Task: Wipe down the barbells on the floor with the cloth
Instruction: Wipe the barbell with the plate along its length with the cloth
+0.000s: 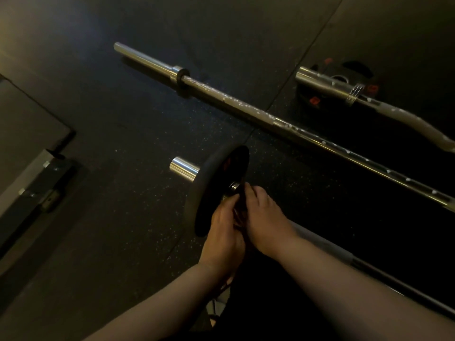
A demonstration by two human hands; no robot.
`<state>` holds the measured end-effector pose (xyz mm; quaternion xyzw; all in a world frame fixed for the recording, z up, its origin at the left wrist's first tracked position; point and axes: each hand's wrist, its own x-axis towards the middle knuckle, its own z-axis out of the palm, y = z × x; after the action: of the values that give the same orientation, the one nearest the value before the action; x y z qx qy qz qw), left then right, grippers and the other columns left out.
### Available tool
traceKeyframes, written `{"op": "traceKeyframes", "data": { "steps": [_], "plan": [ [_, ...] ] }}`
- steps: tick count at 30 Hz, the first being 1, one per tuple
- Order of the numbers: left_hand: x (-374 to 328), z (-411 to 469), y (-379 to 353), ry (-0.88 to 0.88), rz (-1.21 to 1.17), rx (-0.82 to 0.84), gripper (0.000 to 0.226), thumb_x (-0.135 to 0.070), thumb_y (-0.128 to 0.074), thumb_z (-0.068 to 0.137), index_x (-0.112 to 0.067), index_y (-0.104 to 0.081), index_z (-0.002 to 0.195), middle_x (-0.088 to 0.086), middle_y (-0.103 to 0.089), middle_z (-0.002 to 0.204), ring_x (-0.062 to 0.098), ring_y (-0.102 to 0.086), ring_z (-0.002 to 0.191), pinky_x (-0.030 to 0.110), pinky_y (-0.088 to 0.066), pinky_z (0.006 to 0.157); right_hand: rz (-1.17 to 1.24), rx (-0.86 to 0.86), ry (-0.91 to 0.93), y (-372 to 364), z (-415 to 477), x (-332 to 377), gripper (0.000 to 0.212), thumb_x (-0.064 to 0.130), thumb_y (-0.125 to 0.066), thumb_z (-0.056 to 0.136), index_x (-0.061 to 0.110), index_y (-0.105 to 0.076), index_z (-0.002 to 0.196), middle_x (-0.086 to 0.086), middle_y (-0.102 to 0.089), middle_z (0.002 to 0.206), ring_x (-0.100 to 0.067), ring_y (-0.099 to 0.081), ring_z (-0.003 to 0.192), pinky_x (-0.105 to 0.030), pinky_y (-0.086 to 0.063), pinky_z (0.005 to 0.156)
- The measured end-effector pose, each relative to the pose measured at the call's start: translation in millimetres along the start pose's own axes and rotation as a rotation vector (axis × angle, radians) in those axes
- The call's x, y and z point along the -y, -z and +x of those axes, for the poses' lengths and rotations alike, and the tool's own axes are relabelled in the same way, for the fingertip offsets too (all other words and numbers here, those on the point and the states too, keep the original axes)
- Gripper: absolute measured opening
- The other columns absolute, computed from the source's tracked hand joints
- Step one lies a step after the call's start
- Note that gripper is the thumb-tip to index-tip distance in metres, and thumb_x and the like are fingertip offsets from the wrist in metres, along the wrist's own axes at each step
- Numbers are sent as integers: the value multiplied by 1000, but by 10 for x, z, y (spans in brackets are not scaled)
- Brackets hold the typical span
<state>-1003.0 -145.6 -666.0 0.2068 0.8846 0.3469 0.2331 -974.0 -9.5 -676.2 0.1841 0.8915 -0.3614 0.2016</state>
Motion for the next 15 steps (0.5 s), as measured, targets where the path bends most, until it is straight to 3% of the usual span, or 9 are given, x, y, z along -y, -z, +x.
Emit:
{"op": "traceKeyframes", "data": {
  "steps": [3, 5, 7, 10, 13, 15],
  "plan": [
    [-60, 45, 61, 68, -26, -7, 60, -7, -52, 97, -34, -35, 148, -7, -36, 151, 5, -31, 139, 30, -32, 117, -200, -194, -114, -90, -197, -123, 63, 44, -38, 105, 20, -16, 160, -4, -38, 157, -19, -40, 142, -41, -27, 122],
    [-115, 91, 90, 98, -53, -42, 59, -5, -50, 97, -33, -36, 147, -2, -37, 151, 7, -36, 136, 39, -39, 115, -258, -275, -241, -181, -226, -40, 61, 45, -37, 105, 20, -22, 158, -5, -43, 153, -20, -45, 139, -47, -21, 124],
    [-161, 140, 98, 122, -49, -75, 58, -6, -49, 98, -32, -36, 148, 2, -37, 153, 11, -37, 139, 36, -34, 117, -185, -274, -234, -227, -122, 94, 63, 41, -45, 104, 20, -22, 158, -9, -37, 156, -24, -40, 143, -49, -14, 126],
    [-213, 164, 89, 84, 35, -71, 57, -12, -50, 99, -28, -35, 151, 1, -34, 157, 12, -27, 145, 26, -20, 117, -184, -144, -31, -168, 69, 173, 73, 35, -60, 97, 22, -21, 157, -13, -25, 161, -28, -25, 151, -48, -11, 126],
    [-188, 187, 115, 93, 63, -40, 60, -15, -51, 98, -29, -30, 153, 0, -29, 159, 13, -22, 148, 35, -21, 122, -164, -158, -27, -96, 9, -83, 49, 40, -45, 104, 26, -36, 150, -7, -45, 148, -22, -45, 135, -42, -34, 117],
    [-156, 196, 116, 100, 82, 7, 64, -13, -49, 98, -31, -25, 155, -1, -24, 162, 16, -18, 150, 38, -20, 123, -170, -263, -101, -109, -214, -315, 41, 42, -35, 106, 28, -46, 142, -1, -54, 137, -15, -54, 122, -38, -41, 110]
  ]
}}
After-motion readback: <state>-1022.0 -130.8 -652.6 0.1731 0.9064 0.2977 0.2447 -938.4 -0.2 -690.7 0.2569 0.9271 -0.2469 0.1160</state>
